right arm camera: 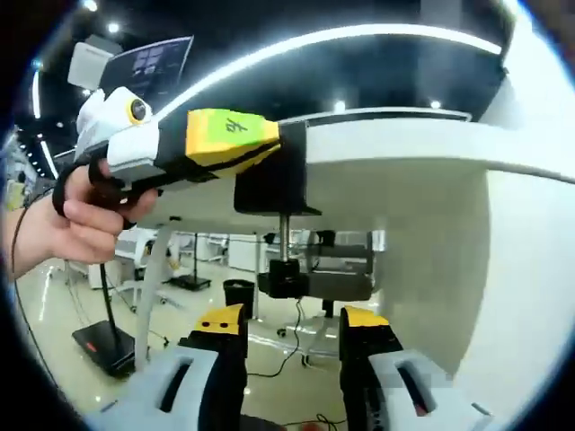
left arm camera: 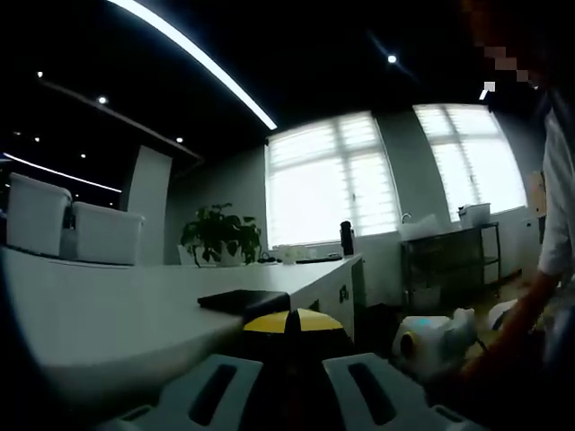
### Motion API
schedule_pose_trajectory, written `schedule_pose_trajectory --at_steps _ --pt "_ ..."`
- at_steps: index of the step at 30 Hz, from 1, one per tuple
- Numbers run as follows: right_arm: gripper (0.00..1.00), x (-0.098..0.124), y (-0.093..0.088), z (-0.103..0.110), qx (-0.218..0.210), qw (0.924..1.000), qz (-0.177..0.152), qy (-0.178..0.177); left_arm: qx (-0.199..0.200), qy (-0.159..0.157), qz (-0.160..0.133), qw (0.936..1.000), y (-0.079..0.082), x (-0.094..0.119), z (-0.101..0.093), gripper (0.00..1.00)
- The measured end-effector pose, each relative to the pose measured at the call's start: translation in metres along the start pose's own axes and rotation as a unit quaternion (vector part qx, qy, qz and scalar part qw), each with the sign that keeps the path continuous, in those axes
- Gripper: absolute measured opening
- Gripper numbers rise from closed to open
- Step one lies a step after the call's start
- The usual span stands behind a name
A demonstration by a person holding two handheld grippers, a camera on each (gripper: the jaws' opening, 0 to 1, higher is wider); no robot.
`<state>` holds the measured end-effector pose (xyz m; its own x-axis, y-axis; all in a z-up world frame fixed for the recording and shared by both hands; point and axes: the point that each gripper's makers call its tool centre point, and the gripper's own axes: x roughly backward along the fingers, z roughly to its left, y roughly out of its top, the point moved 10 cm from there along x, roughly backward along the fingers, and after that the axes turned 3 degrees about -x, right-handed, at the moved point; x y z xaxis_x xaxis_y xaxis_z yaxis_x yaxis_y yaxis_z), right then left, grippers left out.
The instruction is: Clamp the fixed fixture on the desktop, loosen the retaining clip, secure it to the edge of the desk, and tighten the retaining clip.
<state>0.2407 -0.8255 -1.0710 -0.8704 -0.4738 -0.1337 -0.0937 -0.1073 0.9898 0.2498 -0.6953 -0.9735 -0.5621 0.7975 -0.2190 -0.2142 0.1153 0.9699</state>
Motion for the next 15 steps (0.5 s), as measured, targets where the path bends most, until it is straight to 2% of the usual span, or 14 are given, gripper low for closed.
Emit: schedule_pose_trajectory --at_steps 3,5,7,9,12,15 --pt "0.39 0.006 0.010 0.013 0.004 0.9996 -0.012 -0.027 -0.007 0.002 0.003 1.0000 0.001 0.000 0.000 0.02" --pt "0.39 0.004 0.016 0.019 0.031 0.9988 -0.010 -0.035 -0.008 0.004 0.003 1.0000 0.001 0.001 0.000 0.02" --pt "0.39 0.001 0.022 0.021 0.064 0.9962 -0.024 -0.053 -0.008 0.004 0.003 1.0000 0.001 0.001 0.000 0.02" --pt "0.38 -0.005 0.023 0.021 0.061 0.9959 -0.025 -0.062 -0.007 0.003 0.003 1.0000 0.001 0.001 0.000 0.02" --pt "0.38 -0.011 0.017 0.019 0.057 0.9950 -0.008 -0.082 -0.006 0.004 0.001 1.0000 0.001 0.001 0.000 0.02" --pt "0.34 -0.015 0.014 0.018 0.063 0.9939 -0.006 -0.090 -0.005 0.004 0.000 1.0000 0.001 0.002 0.000 0.02"
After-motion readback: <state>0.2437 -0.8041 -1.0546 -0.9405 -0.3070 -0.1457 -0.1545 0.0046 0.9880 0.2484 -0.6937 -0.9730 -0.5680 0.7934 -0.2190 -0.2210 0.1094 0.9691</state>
